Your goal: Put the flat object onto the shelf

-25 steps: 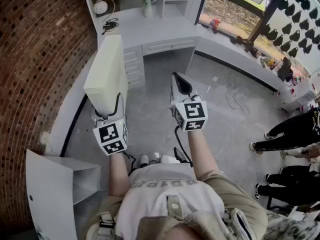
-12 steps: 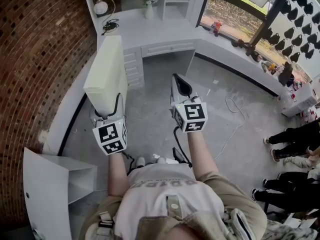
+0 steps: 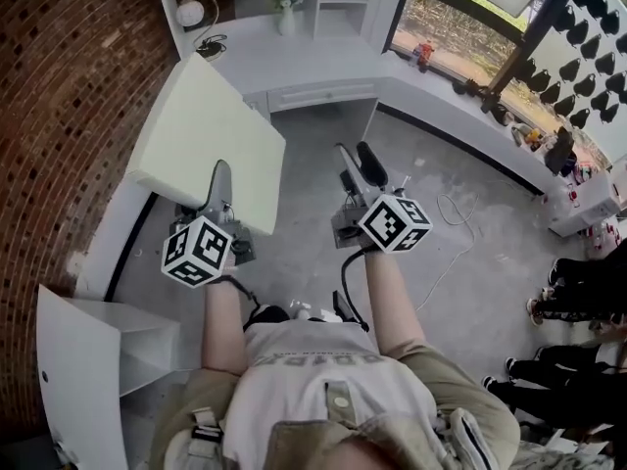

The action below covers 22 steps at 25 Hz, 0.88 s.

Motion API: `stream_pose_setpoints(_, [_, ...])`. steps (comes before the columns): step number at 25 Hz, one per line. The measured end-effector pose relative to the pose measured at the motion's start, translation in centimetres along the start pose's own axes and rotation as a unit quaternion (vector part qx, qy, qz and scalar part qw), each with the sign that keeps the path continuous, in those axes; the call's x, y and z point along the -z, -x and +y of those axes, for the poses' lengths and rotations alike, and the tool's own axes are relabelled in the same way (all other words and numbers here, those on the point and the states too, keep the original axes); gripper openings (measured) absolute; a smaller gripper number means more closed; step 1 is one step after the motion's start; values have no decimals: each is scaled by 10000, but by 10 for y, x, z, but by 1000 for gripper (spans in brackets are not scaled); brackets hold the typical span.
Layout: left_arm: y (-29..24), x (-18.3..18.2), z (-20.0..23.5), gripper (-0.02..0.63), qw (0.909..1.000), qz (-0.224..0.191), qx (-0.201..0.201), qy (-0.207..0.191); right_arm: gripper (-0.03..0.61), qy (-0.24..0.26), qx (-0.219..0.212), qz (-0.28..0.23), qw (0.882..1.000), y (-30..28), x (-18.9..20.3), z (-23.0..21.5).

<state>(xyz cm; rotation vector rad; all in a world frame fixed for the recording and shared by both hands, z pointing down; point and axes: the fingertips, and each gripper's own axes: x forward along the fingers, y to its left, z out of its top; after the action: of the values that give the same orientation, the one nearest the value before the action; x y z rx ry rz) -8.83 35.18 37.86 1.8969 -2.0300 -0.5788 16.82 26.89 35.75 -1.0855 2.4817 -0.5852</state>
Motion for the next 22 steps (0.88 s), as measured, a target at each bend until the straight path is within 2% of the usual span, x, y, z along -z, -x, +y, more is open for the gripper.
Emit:
stream_pose_setpoints(1, [-4,-1,0,299,9989,-137,33,451,309,-369,-3,-37,9993,1,2,-8])
stream_pose_setpoints(3, [-13,-2,0,301,9911,-382,79,1269,368,-1098,-4,-102,9939,4,9,-21])
stream_pose_setpoints(6, [-28,3,-1,302,9778,-541,125,2022,420,-1992,-125,-155,9797,4,27,-34])
stream_pose_setpoints(10, [-53,12,-11,301,9680,-555,268,2432,481,-2643,-22,127,9643,4,65,-50])
stream_pose_setpoints(13, [-73,21,-20,301,9575,-553,472,2791,517,-3474,-46,278,9373,-6,93,-53])
stream_pose_setpoints(15, [-90,27,-24,301,9506,-499,595,3005,522,-3743,-214,258,9267,-20,98,-51])
stream_pose_setpoints(20, [-135,40,-27,301,9307,-305,800,3556,523,-3975,-253,170,9171,-57,100,-61])
stream_pose_setpoints(22, [-151,44,-27,301,9255,-183,879,3681,522,-3992,-251,96,9165,-72,97,-67])
